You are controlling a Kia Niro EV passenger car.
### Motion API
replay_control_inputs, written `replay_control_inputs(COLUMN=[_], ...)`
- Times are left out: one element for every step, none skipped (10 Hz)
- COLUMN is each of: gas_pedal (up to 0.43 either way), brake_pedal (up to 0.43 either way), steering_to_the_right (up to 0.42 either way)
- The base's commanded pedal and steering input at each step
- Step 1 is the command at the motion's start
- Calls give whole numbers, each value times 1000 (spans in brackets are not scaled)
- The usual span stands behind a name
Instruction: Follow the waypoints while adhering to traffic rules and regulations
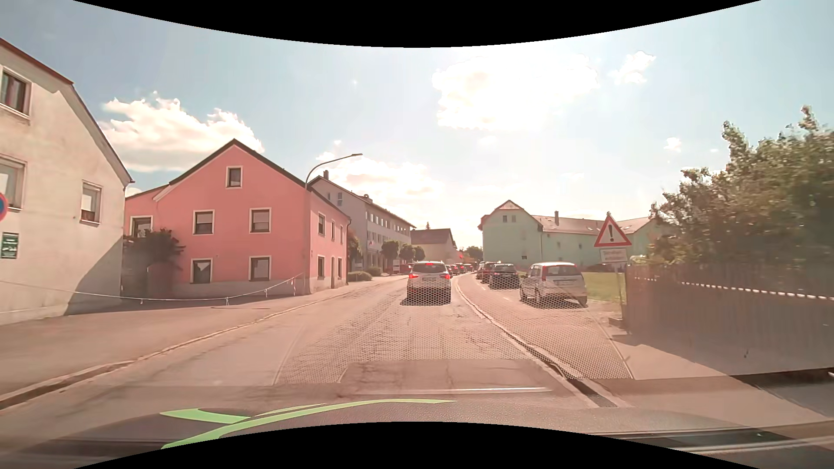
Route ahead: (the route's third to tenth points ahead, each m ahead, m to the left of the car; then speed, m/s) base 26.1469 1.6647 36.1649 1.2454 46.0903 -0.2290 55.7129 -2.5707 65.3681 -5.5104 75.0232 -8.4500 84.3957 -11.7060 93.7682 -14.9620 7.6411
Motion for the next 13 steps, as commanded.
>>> replay_control_inputs(gas_pedal=[130, 118, 118, 118, 39, 0, 0, 0, 0, 0, 0, 0, 0], brake_pedal=[0, 0, 0, 0, 0, 0, 0, 0, 0, 0, 0, 0, 0], steering_to_the_right=[1, 0, 2, 4, 3, 4, 8, 11, 14, 17, 17, 18, 18])
